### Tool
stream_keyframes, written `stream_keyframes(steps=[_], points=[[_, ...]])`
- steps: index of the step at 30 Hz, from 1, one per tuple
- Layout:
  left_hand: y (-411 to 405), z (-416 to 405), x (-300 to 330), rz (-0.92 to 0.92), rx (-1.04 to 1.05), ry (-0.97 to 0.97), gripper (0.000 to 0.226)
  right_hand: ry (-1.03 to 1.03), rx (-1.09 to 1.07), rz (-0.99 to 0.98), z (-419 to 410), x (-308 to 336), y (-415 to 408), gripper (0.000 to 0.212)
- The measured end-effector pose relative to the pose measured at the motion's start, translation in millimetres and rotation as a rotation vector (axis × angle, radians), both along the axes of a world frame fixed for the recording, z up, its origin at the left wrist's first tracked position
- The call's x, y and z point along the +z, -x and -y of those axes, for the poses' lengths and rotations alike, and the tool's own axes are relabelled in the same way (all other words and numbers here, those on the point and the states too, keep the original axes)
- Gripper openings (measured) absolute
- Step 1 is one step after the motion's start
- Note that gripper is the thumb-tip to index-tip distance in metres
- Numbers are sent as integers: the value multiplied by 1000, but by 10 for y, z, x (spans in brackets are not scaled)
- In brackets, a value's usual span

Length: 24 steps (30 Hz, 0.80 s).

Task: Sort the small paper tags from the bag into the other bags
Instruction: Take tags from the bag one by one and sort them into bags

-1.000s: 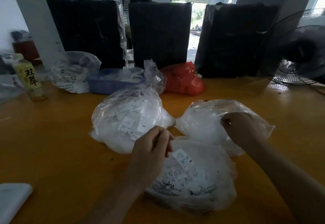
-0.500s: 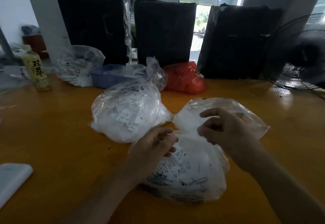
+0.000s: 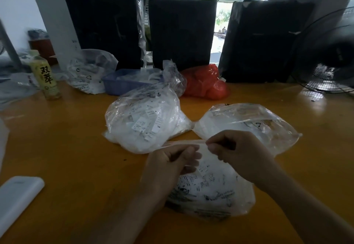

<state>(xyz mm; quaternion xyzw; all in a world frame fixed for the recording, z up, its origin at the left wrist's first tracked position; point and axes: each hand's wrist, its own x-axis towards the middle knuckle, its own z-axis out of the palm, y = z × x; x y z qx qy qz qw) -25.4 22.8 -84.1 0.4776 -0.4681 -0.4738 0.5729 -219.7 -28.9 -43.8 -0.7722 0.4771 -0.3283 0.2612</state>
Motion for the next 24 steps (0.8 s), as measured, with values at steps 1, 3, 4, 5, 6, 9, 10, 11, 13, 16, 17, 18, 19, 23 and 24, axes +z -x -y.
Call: stream_keyframes(steps=[1,3,4,5,6,9,10,11,13,16,17,18,19,23,24], points=[[7,-5,-4,0,14,1,24,-14,7,30,5,-12,2,9],[-2,-8,4,-56,58,-11,25,-83,52,92,-19,-37,-23,14],[-20,-5,15,-87,79,-21,23,-126,80,109,-34,-58,-47,19],[-41,0,25,-105,90,-34,20,-148,98,114,-46,-80,-71,19],[-61,1,37,-109,84,-49,16,-136,98,114,-48,-101,-95,13],[-107,-4,55,-67,-14,-79,24,7,47,49,-35,-129,-142,5],[-110,-8,54,-43,-32,-80,31,41,46,11,-36,-134,-158,7],[-110,-7,49,-29,-29,-75,34,53,46,-10,-36,-141,-169,9],[-112,9,45,-62,14,-73,31,50,3,-28,-34,-174,-182,17],[-132,54,45,-320,72,-119,31,117,-95,-257,-5,-264,-195,22],[-140,63,41,-425,75,-127,32,124,-91,-343,-7,-298,-211,24],[-145,66,39,-500,75,-129,32,120,-80,-405,-12,-331,-230,29],[-144,67,40,-537,73,-128,33,109,-73,-439,-9,-362,-247,34],[-145,66,46,-540,47,-101,42,35,-89,-294,20,-351,-219,31],[-149,70,45,-538,46,-95,41,26,-92,-248,33,-333,-190,25]])
